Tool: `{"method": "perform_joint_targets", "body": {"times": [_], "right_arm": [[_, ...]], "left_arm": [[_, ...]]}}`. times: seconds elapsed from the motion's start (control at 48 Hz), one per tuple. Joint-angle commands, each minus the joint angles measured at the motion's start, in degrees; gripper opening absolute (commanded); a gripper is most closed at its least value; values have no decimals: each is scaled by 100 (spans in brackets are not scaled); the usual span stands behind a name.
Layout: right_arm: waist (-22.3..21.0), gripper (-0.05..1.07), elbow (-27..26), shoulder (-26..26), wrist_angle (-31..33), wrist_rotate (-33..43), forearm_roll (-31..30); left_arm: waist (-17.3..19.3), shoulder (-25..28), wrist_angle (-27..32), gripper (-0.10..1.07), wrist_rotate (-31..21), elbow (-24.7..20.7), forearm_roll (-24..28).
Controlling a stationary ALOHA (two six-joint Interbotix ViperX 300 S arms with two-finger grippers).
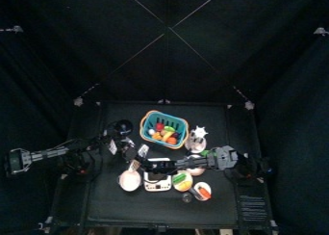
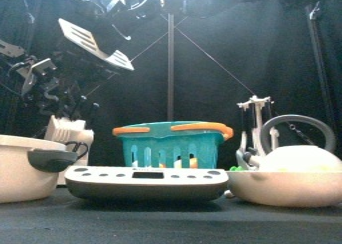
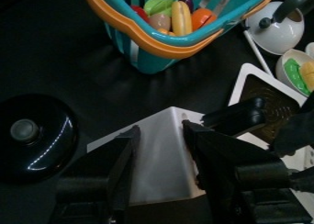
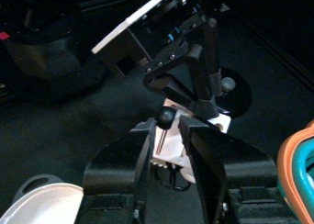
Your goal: Grab cleaver handle
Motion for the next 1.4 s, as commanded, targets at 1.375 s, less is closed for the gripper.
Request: {"method": "perform_joint_targets", "body": {"times": [1.375], "right_arm": [[-158, 56, -721, 308, 255, 18, 18]], "left_arm": [[35, 18, 70, 81, 0, -70, 18]]}}
